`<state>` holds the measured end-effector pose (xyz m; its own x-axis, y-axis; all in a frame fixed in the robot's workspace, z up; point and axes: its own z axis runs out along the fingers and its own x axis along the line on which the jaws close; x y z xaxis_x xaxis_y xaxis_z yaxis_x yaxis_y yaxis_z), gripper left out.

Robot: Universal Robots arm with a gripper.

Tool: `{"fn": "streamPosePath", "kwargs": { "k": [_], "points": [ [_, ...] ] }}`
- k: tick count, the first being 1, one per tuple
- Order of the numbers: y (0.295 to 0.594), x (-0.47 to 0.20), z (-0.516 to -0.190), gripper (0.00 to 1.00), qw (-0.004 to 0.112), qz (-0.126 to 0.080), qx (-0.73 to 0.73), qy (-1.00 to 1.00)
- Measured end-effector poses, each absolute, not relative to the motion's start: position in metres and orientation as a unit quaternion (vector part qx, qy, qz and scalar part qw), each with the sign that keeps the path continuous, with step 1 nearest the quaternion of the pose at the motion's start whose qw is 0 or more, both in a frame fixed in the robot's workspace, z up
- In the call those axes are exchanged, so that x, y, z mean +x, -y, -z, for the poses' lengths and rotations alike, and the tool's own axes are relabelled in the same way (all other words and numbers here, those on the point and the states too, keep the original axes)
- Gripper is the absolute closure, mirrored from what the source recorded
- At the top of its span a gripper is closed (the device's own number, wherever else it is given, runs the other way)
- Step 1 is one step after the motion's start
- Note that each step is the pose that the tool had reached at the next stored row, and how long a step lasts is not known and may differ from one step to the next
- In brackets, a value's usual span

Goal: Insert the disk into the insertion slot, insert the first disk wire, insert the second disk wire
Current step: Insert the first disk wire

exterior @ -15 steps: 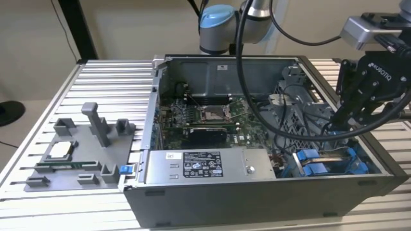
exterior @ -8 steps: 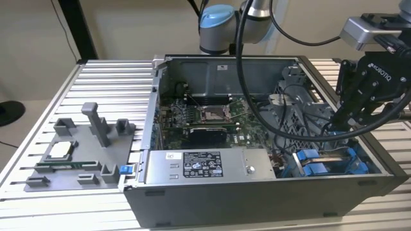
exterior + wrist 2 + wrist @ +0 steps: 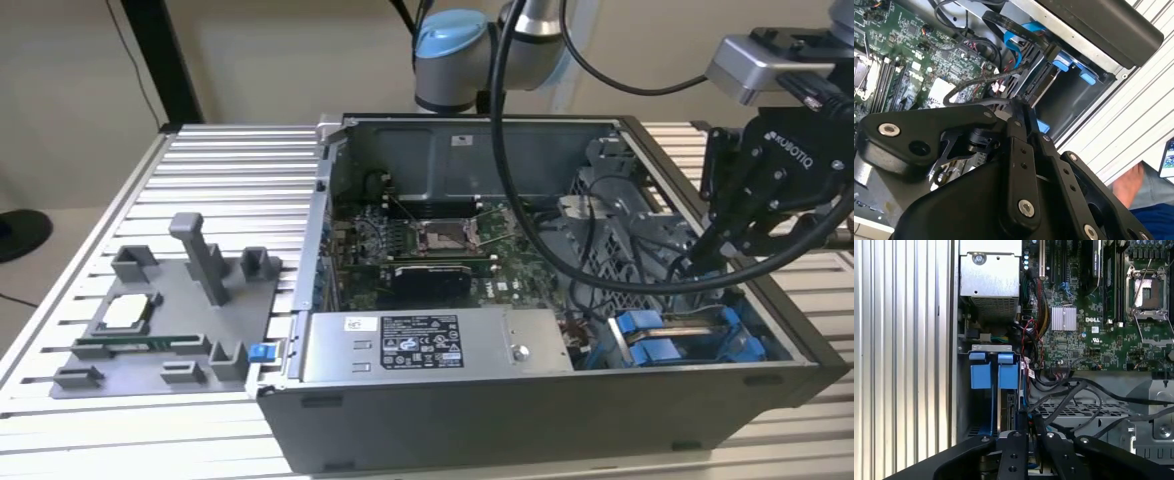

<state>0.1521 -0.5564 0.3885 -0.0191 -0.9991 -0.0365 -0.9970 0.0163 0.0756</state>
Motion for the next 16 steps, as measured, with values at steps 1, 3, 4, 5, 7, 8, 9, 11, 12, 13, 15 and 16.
{"fn": "streamPosePath", "kwargs": {
  "k": [1,3,4,5,7,8,9,11,12,13,15,16],
  "points": [
    [0.5564,0.1521,-0.3886,1.00,0.014,0.040,0.700,0.713],
    [0.5564,0.1521,-0.3886,1.00,0.014,0.040,0.700,0.713],
    [0.5564,0.1521,-0.3886,1.00,0.014,0.040,0.700,0.713],
    [0.5564,0.1521,-0.3886,1.00,0.014,0.040,0.700,0.713],
    [0.5564,0.1521,-0.3886,1.00,0.014,0.040,0.700,0.713],
    [0.5564,0.1521,-0.3886,1.00,0.014,0.040,0.700,0.713],
    [0.5564,0.1521,-0.3886,1.00,0.014,0.040,0.700,0.713],
    [0.5564,0.1521,-0.3886,0.00,0.014,0.040,0.700,0.713],
    [0.5564,0.1521,-0.3886,0.00,0.014,0.040,0.700,0.713],
    [0.5564,0.1521,-0.3886,0.00,0.014,0.040,0.700,0.713],
    [0.5564,0.1521,-0.3886,0.00,0.014,0.040,0.700,0.713],
    [0.5564,0.1521,-0.3886,0.00,0.014,0.040,0.700,0.713]
  ]
}}
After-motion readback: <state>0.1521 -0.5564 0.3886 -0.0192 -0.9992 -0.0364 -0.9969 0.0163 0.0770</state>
